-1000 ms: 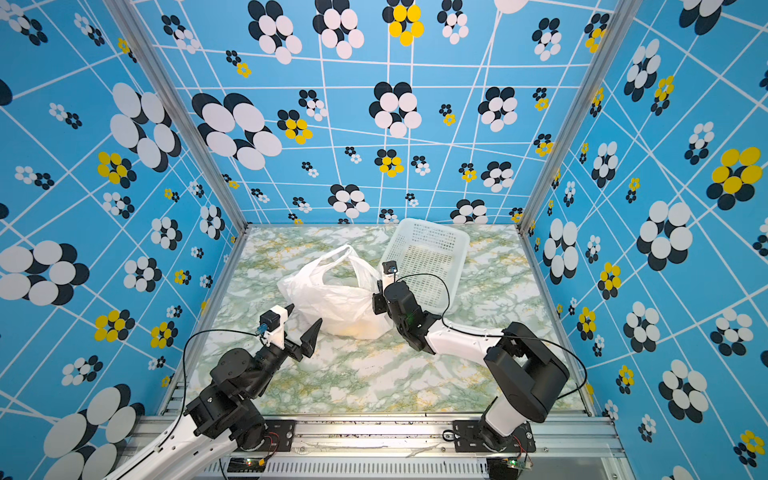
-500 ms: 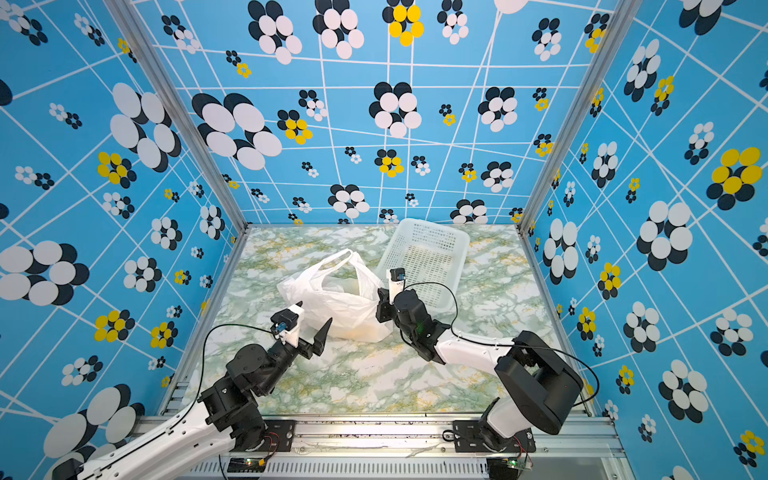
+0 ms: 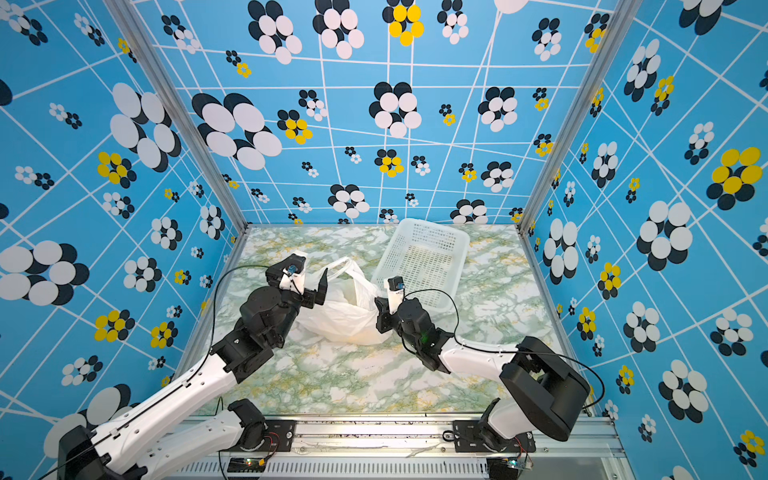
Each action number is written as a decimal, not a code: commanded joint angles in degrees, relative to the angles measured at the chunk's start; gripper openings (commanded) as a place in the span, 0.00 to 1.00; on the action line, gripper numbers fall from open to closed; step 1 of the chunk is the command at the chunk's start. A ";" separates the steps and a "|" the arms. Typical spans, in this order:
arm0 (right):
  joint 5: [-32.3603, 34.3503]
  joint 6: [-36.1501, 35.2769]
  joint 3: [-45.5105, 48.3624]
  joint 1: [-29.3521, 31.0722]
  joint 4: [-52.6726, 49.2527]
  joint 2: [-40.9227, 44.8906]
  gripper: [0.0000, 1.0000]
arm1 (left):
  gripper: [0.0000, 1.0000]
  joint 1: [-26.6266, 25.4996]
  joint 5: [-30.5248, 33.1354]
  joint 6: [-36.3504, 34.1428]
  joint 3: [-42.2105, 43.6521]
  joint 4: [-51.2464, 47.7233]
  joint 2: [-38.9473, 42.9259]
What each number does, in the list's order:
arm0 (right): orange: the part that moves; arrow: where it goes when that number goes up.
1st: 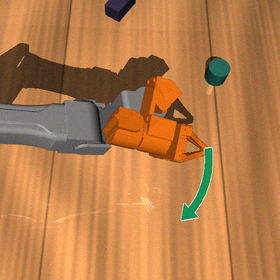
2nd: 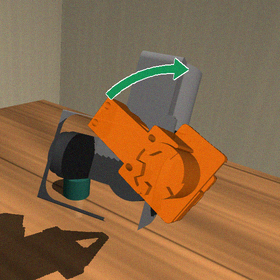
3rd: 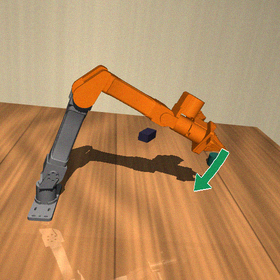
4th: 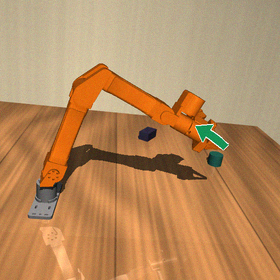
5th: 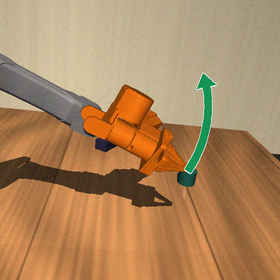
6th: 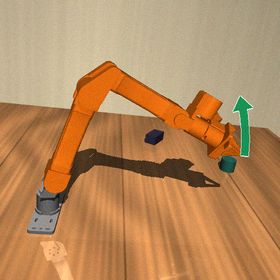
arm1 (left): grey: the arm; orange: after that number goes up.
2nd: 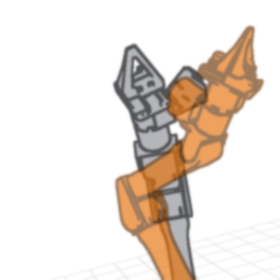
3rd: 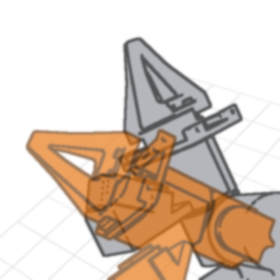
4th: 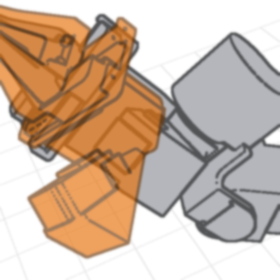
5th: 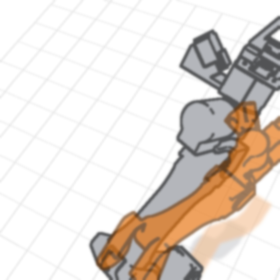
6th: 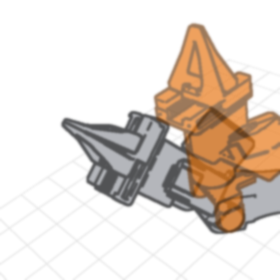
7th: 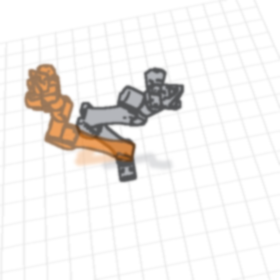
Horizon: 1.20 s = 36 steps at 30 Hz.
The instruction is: Untie the knot of the plastic bag and take out the fruit
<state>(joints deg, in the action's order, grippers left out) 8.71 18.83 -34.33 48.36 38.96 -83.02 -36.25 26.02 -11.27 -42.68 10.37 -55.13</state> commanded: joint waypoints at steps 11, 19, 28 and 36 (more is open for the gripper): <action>-0.18 -1.98 0.40 0.84 3.94 -0.44 0.00 | 0.99 3.38 -6.25 2.89 -4.37 -10.92 -4.90; 0.62 -2.31 -1.34 0.85 2.51 -1.86 0.00 | 0.98 3.40 -9.62 5.46 -2.04 -12.50 2.33; 0.54 -1.78 -2.25 0.81 2.22 -2.62 0.00 | 0.99 3.38 -18.74 7.97 4.30 -11.39 10.03; -2.07 -1.04 -2.48 0.86 2.70 -3.12 0.01 | 0.99 3.38 -11.67 6.52 0.87 -13.82 1.20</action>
<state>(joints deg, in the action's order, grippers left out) 8.12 17.41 -35.42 48.97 40.97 -85.69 -33.23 11.90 -4.47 -39.53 -1.83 -52.01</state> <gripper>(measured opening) 0.047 0.993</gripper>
